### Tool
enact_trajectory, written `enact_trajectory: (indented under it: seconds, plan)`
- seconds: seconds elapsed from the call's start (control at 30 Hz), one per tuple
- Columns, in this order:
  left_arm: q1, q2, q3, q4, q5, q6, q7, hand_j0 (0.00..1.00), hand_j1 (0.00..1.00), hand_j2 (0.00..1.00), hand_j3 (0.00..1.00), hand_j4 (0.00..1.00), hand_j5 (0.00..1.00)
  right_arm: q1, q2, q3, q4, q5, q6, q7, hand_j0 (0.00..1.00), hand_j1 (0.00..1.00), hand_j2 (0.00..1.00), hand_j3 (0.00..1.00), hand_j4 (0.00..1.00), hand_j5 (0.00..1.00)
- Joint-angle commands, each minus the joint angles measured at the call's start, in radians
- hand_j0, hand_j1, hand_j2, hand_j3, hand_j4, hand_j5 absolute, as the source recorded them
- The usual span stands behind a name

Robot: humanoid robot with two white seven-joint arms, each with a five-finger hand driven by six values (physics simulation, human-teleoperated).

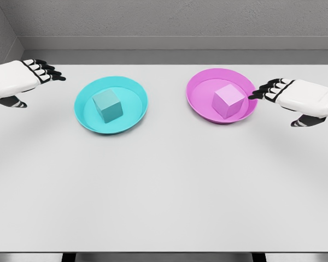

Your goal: Place the blocks in the corresponding plates according to their colors

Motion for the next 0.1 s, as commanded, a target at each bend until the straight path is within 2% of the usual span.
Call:
enact_trajectory:
  seconds: [0.0,0.07]
  plan:
    - [0.000,0.001,0.001,-0.002,0.005,0.001,0.001,1.00,1.00,1.00,1.00,1.00,1.00,-0.002,-0.001,0.000,0.001,-0.004,0.002,-0.001,1.00,1.00,1.00,1.00,1.00,1.00]
    - [0.000,0.001,0.001,-0.002,0.005,0.001,0.001,1.00,1.00,1.00,1.00,1.00,1.00,0.000,-0.001,-0.001,-0.001,-0.004,0.004,-0.001,1.00,1.00,1.00,1.00,1.00,1.00]
